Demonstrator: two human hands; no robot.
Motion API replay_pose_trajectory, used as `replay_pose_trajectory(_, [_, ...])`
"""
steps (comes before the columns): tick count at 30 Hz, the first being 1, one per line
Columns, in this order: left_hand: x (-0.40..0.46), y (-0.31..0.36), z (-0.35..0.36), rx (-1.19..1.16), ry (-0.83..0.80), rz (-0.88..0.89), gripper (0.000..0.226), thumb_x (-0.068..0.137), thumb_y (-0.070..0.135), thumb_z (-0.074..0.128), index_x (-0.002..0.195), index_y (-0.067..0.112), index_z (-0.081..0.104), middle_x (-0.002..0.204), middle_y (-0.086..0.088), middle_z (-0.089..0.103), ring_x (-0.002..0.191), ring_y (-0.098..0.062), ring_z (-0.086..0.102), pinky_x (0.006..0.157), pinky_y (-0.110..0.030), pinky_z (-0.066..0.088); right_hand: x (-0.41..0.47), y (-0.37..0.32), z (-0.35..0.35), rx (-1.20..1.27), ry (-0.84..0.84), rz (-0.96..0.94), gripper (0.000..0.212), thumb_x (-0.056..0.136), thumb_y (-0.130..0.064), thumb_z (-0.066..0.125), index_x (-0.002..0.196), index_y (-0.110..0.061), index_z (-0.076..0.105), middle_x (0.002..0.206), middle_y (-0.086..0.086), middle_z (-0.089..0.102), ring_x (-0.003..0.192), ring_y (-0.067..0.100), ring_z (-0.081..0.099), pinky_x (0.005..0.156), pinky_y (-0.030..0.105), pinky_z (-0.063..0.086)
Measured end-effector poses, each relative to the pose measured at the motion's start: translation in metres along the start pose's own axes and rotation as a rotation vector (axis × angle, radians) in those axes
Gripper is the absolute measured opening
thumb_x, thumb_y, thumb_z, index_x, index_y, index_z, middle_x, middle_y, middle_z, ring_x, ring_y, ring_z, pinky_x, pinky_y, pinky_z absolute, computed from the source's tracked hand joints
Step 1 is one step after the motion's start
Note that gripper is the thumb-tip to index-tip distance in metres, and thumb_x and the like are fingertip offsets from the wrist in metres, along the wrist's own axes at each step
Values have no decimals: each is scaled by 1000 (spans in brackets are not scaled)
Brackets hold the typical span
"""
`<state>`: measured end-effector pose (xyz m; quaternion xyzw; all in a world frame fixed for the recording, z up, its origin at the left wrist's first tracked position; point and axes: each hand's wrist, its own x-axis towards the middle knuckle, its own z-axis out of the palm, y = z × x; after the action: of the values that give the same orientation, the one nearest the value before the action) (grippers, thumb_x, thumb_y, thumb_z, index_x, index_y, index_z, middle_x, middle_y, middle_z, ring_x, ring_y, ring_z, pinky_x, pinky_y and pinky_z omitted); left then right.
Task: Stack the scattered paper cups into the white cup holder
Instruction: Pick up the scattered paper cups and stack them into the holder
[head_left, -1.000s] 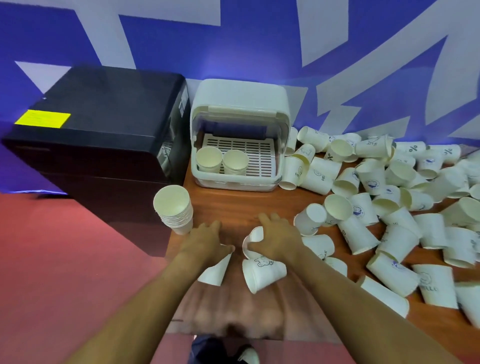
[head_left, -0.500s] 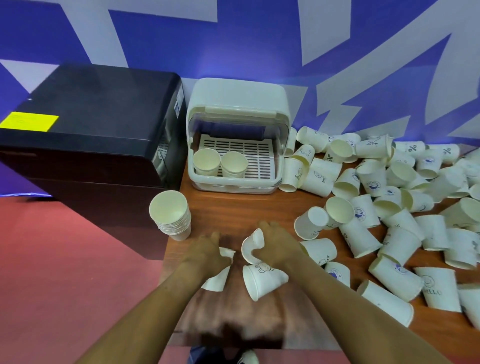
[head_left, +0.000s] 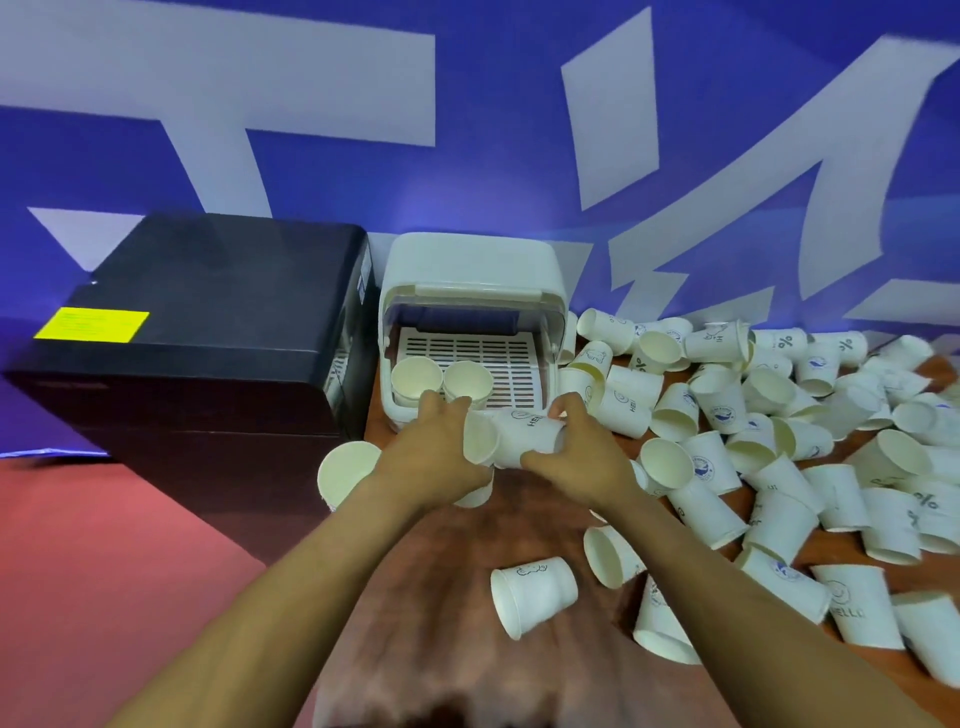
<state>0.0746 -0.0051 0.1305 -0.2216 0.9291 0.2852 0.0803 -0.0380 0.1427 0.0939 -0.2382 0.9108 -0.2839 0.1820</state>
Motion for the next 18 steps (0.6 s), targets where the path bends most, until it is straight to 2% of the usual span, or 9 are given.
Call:
replay_pose_trajectory(3, [2,-3,-20,35,21,13,81,77,35,70,145,23,28,133,-5,28,111,-30,54,91,-40,49,4,-12,-6,7,76,32,57,70,-41,72,116,-28,39,101,0,53,97,21,49,71,32,45])
replay_pose_trajectory(7, [7,-12,-40,97,58,15,78,72,38,72,139,26,34,129,-5,31,115,-28,47,91,-42,49,11,-25,-11,142,106,78,60,74,-35,70,125,-29,40,107,0,54,94,20,52,70,29,41])
replay_pose_trajectory(9, [12,-18,-49,117,88,24,78,70,42,74,136,26,37,129,-5,33,118,-28,45,92,-43,48,16,-30,-13,180,101,79,68,75,-35,69,134,-30,34,115,-2,54,96,18,53,75,29,43])
replay_pose_trajectory(12, [24,-28,-59,181,120,29,79,70,49,75,135,25,37,133,-6,35,120,-29,43,96,-45,47,22,-38,-13,185,89,46,92,69,-38,70,146,-31,21,130,0,50,110,22,54,84,31,46])
replay_pose_trajectory(15, [35,-35,-64,215,137,24,80,69,54,74,135,26,37,134,-5,37,119,-28,45,95,-43,48,28,-42,-9,227,87,17,101,69,-25,76,149,-28,15,124,1,54,107,21,57,81,28,47])
replay_pose_trajectory(18, [46,-39,-67,248,145,25,83,71,58,71,137,26,35,137,-5,36,119,-28,45,93,-41,46,39,-44,-5,208,79,4,100,64,-19,77,146,-28,21,114,0,55,98,17,57,74,26,48])
